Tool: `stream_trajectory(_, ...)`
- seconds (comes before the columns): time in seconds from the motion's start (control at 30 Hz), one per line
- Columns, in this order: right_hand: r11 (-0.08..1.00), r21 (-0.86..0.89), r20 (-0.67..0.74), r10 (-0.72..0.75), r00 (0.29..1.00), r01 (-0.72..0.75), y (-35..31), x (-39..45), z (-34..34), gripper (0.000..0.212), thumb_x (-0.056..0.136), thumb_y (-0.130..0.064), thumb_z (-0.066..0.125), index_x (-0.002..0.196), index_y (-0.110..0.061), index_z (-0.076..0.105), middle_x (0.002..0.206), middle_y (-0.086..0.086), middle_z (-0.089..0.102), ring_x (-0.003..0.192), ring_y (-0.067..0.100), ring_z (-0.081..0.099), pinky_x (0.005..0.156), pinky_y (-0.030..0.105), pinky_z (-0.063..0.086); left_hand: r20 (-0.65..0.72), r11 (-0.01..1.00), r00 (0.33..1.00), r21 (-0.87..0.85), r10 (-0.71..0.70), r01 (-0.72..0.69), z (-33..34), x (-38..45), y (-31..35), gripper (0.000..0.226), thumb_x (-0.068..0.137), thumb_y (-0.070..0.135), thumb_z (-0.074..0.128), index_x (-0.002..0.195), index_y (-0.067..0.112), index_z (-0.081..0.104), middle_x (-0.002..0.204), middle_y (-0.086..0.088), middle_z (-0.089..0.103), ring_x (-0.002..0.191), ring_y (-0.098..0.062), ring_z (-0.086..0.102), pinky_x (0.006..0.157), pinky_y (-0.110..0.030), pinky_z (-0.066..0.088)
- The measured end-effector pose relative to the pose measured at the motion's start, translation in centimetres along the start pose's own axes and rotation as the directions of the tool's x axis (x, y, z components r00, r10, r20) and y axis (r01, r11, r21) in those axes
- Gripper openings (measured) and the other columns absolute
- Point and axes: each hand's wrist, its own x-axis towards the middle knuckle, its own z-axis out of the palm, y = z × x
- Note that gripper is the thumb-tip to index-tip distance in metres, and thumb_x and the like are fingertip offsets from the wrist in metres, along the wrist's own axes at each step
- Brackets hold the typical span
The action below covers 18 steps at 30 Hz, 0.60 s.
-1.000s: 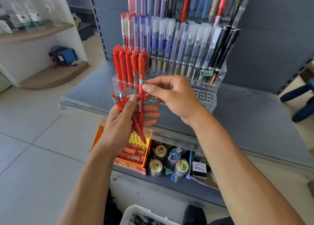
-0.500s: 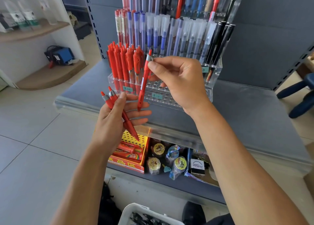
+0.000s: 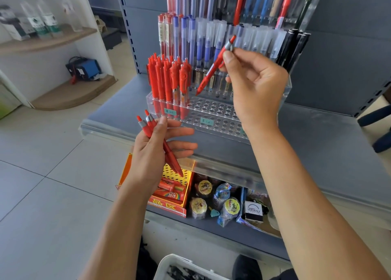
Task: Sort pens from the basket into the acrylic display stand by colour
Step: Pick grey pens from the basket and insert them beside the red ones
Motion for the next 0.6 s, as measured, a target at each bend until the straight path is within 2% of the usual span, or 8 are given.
stream_trajectory(0.23,0.996,-0.092,-0.015,0.0,1.0,-0.001,1.5,0.5,0.5,0.011,0.092,-0.017,0.074,0.101,-0.012,0.075,0.084,-0.003,0.076,0.078,0.012,0.075,0.069,0.027,0.06,-0.014,1.0,1.0,-0.006,0.007,-0.007,-0.4,0.0,0.2,0.036,0.109,0.03,0.037,0.105,0.006,0.063,0.095,-0.014,0.077,0.07,-0.028,0.075,0.063,-0.035,0.063)
stream_trajectory(0.6,0.986,-0.167,-0.001,-0.03,1.0,0.029,2.3,0.5,1.5,0.011,0.093,-0.019,0.074,0.102,-0.013,0.075,0.084,-0.006,0.075,0.077,0.011,0.075,0.067,0.028,0.061,-0.035,1.0,0.999,-0.015,-0.016,0.016,-1.0,0.1,0.4,0.037,0.109,0.03,0.037,0.105,0.004,0.063,0.09,-0.013,0.076,0.067,-0.026,0.073,0.062,-0.034,0.062)
